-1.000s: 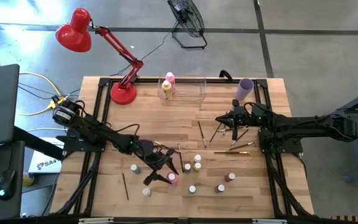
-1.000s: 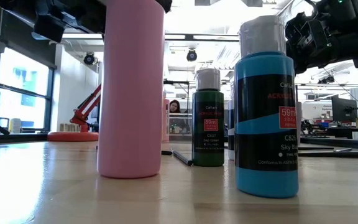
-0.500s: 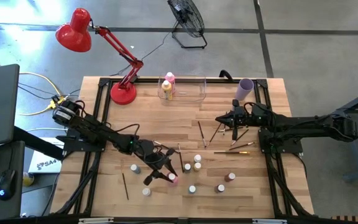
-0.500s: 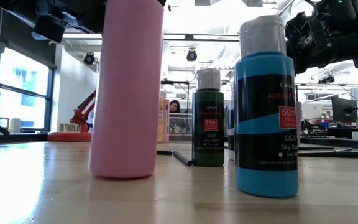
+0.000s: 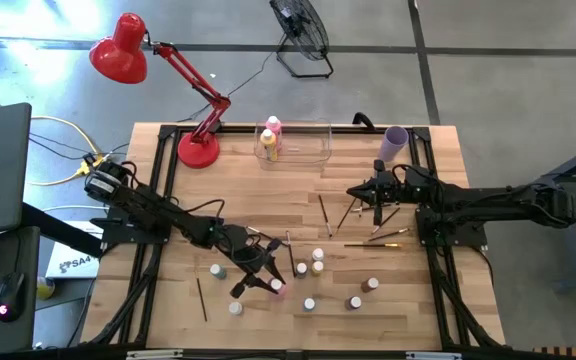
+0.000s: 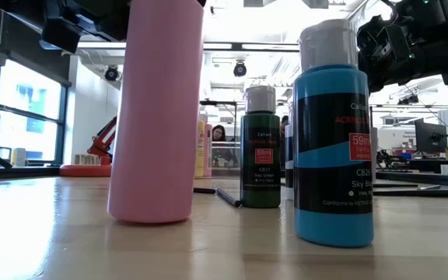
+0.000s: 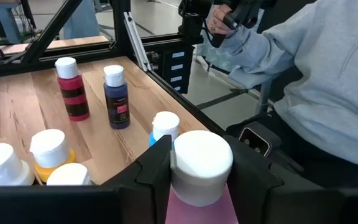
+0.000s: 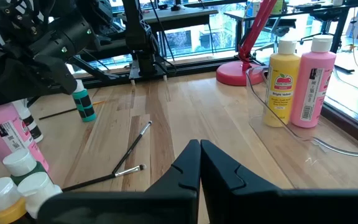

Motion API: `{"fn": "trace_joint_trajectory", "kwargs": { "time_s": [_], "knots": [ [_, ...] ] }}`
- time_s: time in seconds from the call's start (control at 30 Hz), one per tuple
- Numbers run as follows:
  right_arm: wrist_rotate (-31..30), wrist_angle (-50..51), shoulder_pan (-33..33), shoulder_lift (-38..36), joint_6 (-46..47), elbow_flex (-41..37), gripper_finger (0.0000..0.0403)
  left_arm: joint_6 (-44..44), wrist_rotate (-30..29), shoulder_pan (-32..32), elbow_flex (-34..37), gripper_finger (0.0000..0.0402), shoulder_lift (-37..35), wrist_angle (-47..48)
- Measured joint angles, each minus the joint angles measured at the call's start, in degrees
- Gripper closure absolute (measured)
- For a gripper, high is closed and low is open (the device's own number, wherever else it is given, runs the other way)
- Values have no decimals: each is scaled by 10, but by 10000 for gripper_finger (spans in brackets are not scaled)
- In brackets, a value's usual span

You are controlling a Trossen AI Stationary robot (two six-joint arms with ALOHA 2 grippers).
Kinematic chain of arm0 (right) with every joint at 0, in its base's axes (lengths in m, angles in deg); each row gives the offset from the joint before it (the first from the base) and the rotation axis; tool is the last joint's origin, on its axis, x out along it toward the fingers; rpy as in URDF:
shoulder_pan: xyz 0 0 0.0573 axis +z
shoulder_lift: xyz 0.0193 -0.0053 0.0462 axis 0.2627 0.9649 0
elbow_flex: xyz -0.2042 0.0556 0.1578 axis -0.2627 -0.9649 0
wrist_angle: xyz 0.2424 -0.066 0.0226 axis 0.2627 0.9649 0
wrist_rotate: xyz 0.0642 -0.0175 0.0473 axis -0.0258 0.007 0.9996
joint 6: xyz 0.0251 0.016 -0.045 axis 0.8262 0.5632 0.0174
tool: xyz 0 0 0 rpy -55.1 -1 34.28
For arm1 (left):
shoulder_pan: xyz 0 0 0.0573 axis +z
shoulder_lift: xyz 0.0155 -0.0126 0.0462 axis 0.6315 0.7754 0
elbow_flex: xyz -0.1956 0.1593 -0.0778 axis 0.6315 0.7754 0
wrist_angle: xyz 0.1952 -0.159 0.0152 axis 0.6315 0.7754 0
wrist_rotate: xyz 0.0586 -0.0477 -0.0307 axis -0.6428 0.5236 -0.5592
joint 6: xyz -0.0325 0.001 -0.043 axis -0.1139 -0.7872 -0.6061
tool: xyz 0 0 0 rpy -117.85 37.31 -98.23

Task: Pick & Place Paint Supplies
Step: Put the large pink paint bottle into the transparent bin

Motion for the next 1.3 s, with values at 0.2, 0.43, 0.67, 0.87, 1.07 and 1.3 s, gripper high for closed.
{"fn": "trace_joint_trajectory", "kwargs": {
  "time_s": [0.2,0.43,0.67,0.87,1.07,1.3],
  "knots": [
    [0,0,0,0,0,0,401,-2,0,0,0,276,0,0],
    [0,4,0,0,2,0,401,-23,-7,0,1,278,-5,-1],
    [0,15,0,0,1,0,401,-42,-44,0,1,279,-12,-4],
    [-4,14,0,0,1,0,401,-44,-120,0,1,279,-49,60],
    [-4,13,0,0,0,0,401,-37,-185,1,1,279,-104,141],
    [-4,11,0,0,0,0,401,-25,-268,13,1,280,-171,223]
  ]
}}
